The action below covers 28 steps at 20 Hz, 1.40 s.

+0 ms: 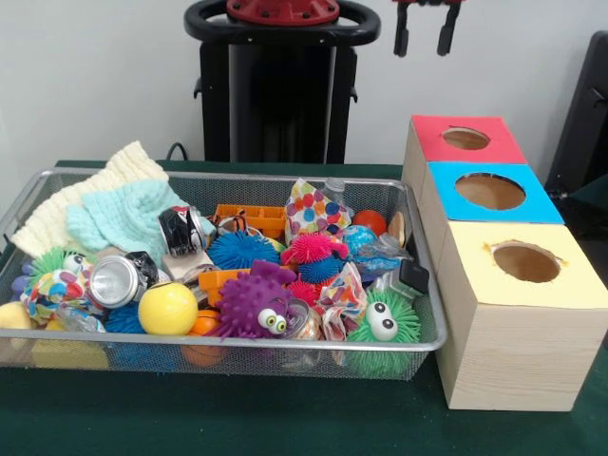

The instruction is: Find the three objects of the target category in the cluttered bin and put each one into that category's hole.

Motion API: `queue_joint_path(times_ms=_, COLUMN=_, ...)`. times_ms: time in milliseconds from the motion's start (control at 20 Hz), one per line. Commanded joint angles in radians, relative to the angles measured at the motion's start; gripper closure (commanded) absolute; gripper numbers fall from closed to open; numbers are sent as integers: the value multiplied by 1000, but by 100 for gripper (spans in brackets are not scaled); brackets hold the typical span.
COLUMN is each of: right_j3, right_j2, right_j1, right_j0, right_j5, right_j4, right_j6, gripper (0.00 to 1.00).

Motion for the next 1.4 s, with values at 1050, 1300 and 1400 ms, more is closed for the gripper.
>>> queue_joint_path(times_ms=1050, right_j3=-102, right_j2=108, right_j1=196, right_j0=-97, right_j5=-55, right_j4=-11, right_j6=63, gripper=0)
queue_joint_path(times_ms=1300, right_j3=-86, right_j2=149, right_j1=201, right_j0=-123, right_j5=-42, right_j4=18, right_j6=51, gripper=0)
queue_joint_path(times_ms=1400, right_j3=-79, right_j2=161, right_j1=204, right_j0=-132, right_j5=-50, right_j4=16, right_j6=50, gripper=0)
